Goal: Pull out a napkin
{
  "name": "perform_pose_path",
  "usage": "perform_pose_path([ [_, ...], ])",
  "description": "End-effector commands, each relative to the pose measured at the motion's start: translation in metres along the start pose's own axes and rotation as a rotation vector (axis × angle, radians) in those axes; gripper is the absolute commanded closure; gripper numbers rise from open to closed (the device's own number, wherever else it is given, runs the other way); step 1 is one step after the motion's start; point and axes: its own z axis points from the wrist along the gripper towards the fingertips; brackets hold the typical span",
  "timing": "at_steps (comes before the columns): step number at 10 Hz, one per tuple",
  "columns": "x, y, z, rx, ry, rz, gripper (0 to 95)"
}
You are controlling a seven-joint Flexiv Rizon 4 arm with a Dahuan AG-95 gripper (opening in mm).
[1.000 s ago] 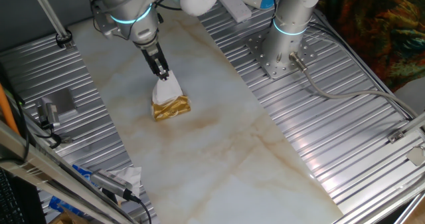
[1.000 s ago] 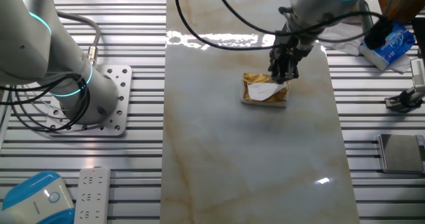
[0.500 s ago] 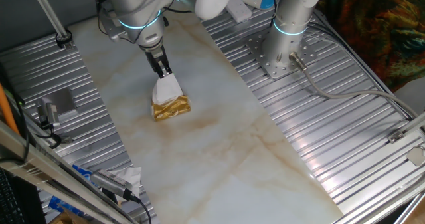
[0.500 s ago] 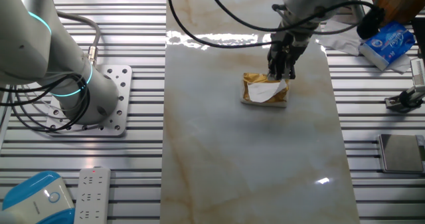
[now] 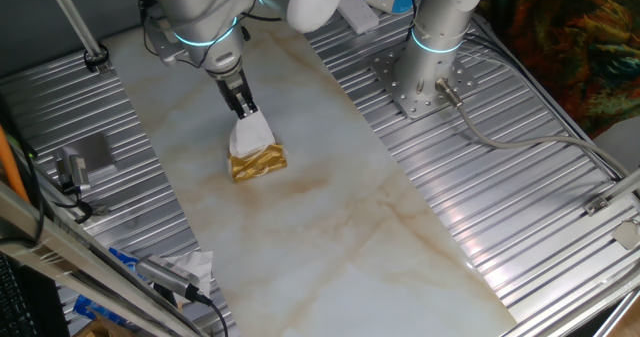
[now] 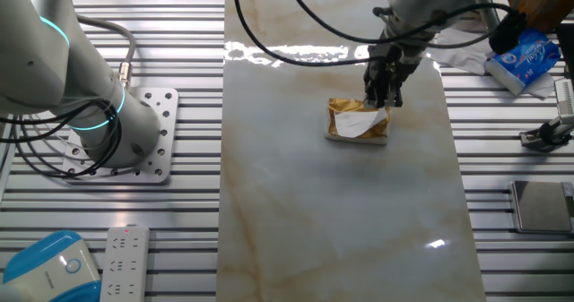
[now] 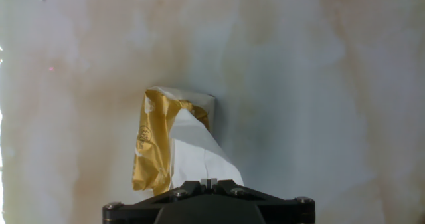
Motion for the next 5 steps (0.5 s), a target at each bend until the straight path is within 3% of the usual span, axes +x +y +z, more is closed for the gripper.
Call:
perform_pose_path([
  [1,-0.003,-0.001,0.004,0.012,-0.001,-0.019,95.0],
  [3,-0.008,-0.004,0.022,0.002,-0.001,-0.039,95.0],
  [5,-0.008,-0.006,0.026,-0.007,0.003,-0.065,95.0],
])
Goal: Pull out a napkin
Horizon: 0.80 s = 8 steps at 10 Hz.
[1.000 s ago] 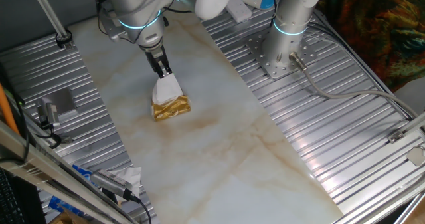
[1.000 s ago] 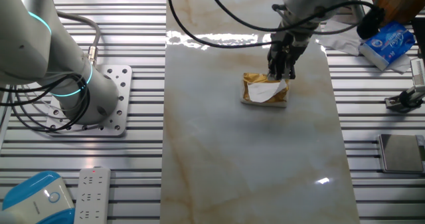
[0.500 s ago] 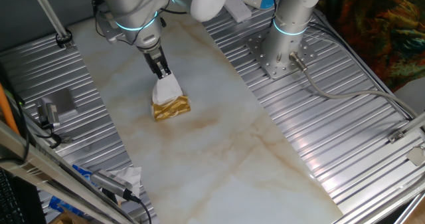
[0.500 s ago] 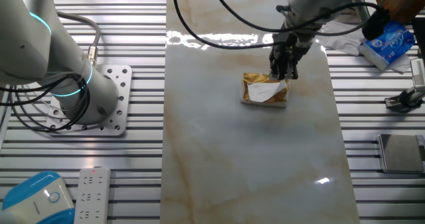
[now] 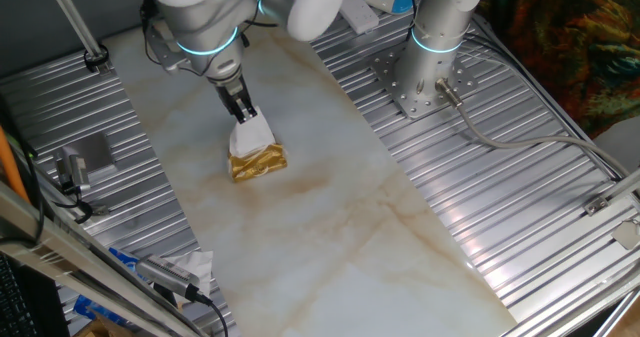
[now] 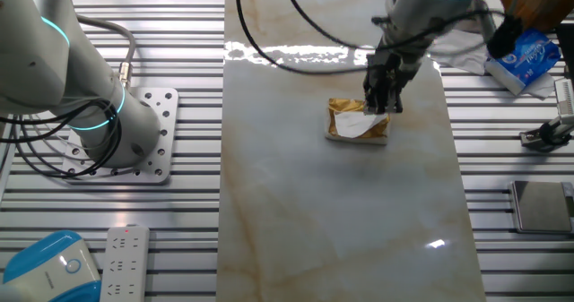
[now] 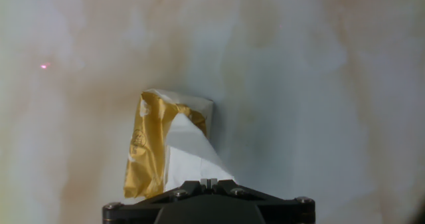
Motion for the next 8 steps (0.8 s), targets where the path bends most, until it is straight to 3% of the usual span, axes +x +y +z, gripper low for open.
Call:
perform_pose_path([
  [1,0.003,-0.002,-0.003,-0.061,0.004,-0.047,95.0],
  [2,0.003,-0.003,-0.003,-0.108,-0.001,-0.055,19.0],
  [3,0.003,-0.003,-0.002,-0.116,-0.004,-0.057,0.0],
  [8,-0.001,-0.007,0.015,-0.106,-0.012,-0.072,0.0],
])
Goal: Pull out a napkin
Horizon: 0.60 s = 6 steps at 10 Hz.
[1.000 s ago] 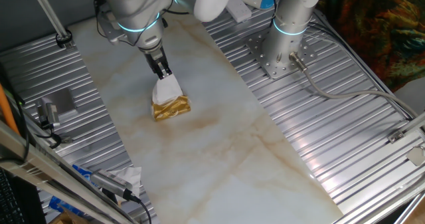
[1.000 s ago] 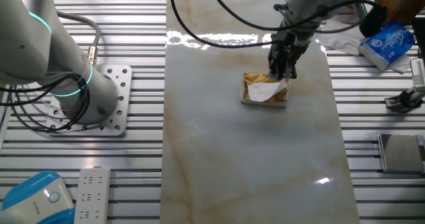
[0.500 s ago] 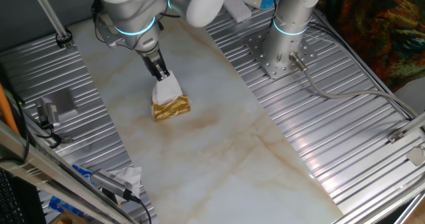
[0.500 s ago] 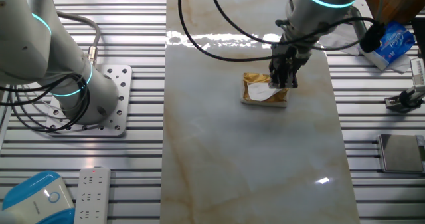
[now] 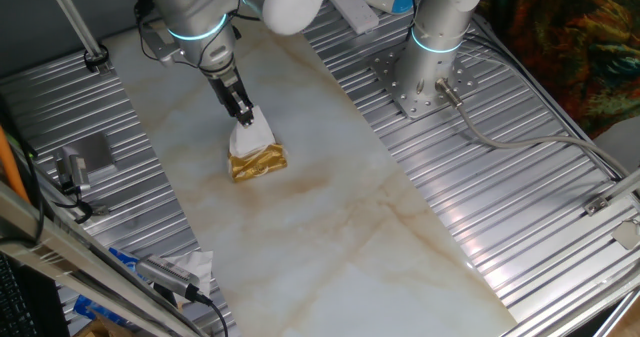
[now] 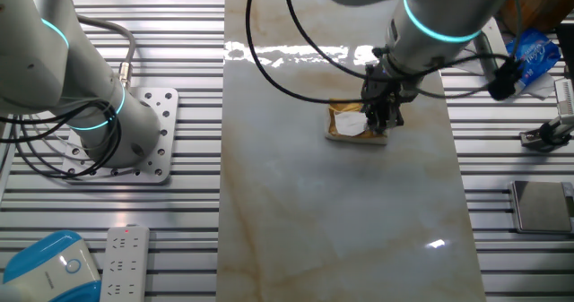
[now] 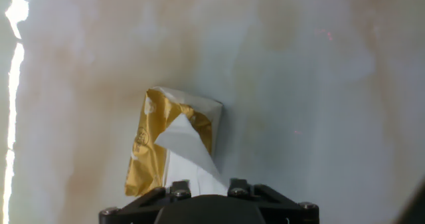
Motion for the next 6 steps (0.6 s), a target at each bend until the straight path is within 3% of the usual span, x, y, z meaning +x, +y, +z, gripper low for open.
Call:
perform_pose_path([
  [1,-0.001,-0.0016,0.0052,0.004,-0.004,-0.018,0.0],
  [3,-0.0017,-0.0007,0.0068,0.002,-0.005,-0.017,0.0],
  [6,-0.0034,0.0025,0.0083,0.002,-0.005,0.0,57.0],
])
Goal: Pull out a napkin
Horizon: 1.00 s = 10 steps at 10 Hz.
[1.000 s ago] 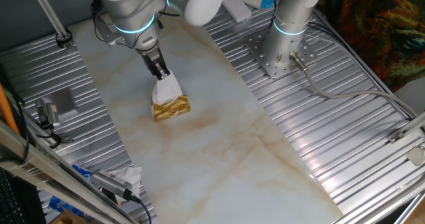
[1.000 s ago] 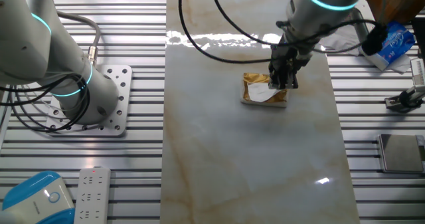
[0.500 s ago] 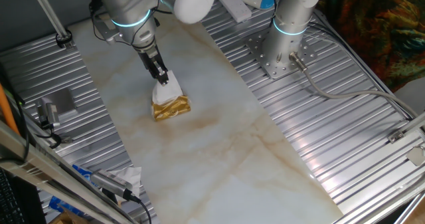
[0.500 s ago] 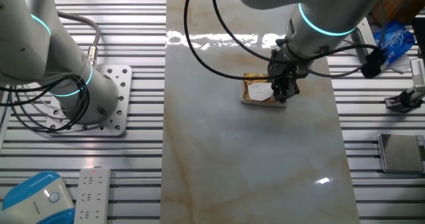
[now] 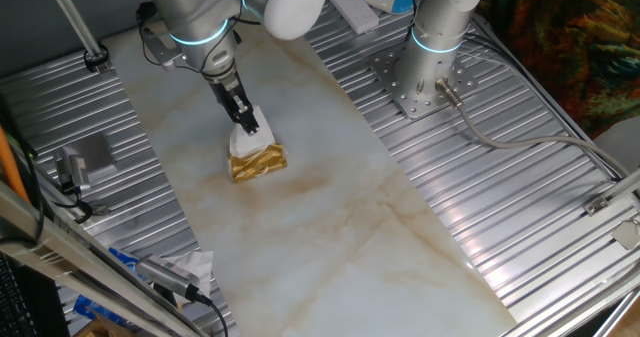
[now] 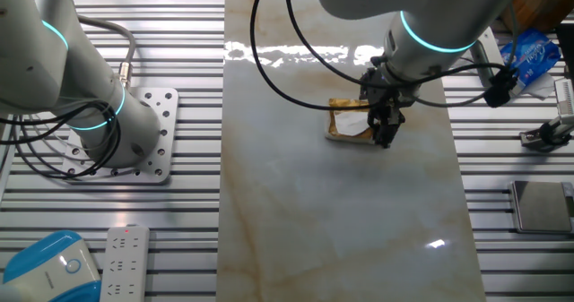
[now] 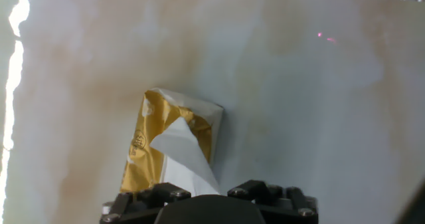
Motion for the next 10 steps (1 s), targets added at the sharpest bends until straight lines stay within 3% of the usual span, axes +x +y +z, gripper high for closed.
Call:
perform_pose_path([
  [1,0.0004,0.0003,-0.0003,-0.001,0.0,0.0,57.0],
  [2,0.0004,0.0004,-0.0003,0.001,0.0,0.0,76.0],
  [3,0.0003,0.0005,-0.0002,0.001,0.0,0.001,76.0],
  [4,0.0003,0.0006,-0.0002,0.002,0.0,0.0,95.0],
  [10,0.0001,0.0009,-0.0001,0.002,0.0,0.002,95.0],
])
